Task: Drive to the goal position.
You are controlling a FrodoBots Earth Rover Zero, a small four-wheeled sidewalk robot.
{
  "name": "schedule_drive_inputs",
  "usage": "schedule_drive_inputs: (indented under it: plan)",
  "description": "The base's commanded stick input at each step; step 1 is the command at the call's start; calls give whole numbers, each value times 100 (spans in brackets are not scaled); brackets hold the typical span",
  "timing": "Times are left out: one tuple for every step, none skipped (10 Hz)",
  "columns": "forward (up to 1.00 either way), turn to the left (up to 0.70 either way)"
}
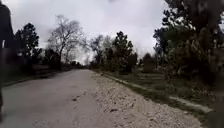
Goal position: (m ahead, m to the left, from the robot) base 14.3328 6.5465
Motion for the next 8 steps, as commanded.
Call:
schedule_drive_inputs:
  plan:
    - [70,0]
    - [70,0]
    - [70,0]
    - [70,0]
    - [70,0]
    - [70,0]
    - [70,0]
    - [70,0]
